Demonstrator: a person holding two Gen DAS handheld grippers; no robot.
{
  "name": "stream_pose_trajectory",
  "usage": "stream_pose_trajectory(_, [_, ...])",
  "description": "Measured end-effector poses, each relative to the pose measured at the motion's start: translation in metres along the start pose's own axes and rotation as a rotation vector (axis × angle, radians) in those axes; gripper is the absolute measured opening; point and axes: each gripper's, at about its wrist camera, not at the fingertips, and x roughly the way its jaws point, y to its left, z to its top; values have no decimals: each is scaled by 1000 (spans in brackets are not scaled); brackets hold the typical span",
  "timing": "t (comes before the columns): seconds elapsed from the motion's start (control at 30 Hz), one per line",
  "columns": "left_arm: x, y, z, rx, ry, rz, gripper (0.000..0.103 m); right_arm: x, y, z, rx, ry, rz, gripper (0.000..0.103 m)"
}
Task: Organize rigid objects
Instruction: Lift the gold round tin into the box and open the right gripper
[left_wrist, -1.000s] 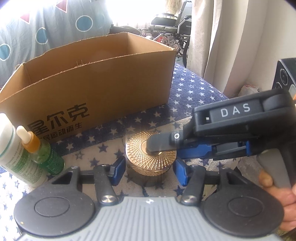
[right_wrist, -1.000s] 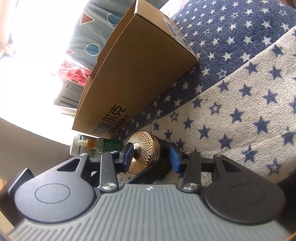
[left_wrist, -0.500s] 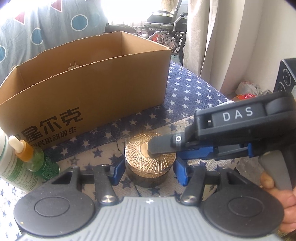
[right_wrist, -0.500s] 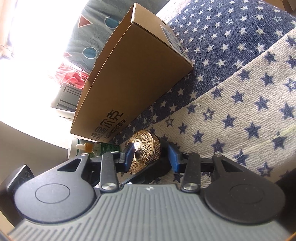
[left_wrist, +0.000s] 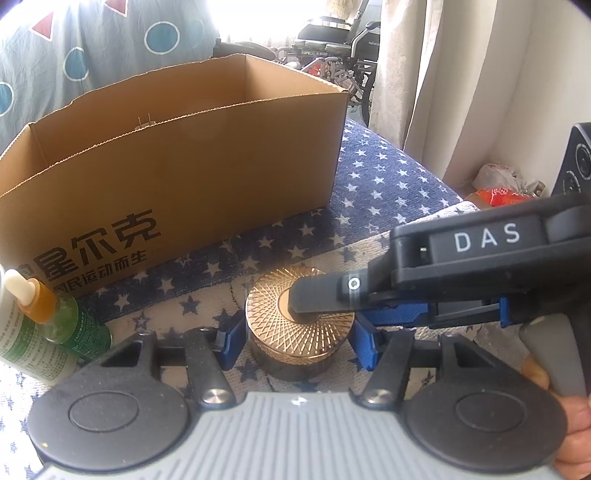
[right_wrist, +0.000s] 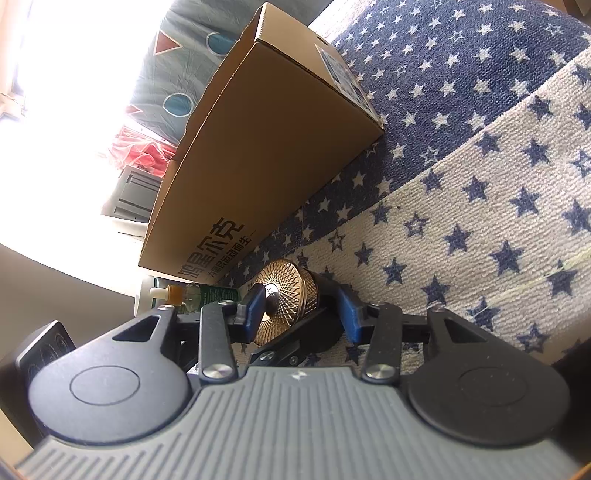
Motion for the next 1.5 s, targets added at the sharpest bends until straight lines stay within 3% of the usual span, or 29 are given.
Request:
stream_pose_trajectory(0.7, [2, 0, 1, -17, 6, 6, 59, 6, 1, 0, -14, 7, -1, 48])
stream_pose_trajectory(1.23, [-3, -3, 2, -6, 0, 28, 57, -1, 2, -2, -29, -6, 2, 44])
stream_pose_trajectory(1.5, [-27, -7, 9, 23, -54, 25, 57, -16, 18, -3, -56, -50, 9, 43])
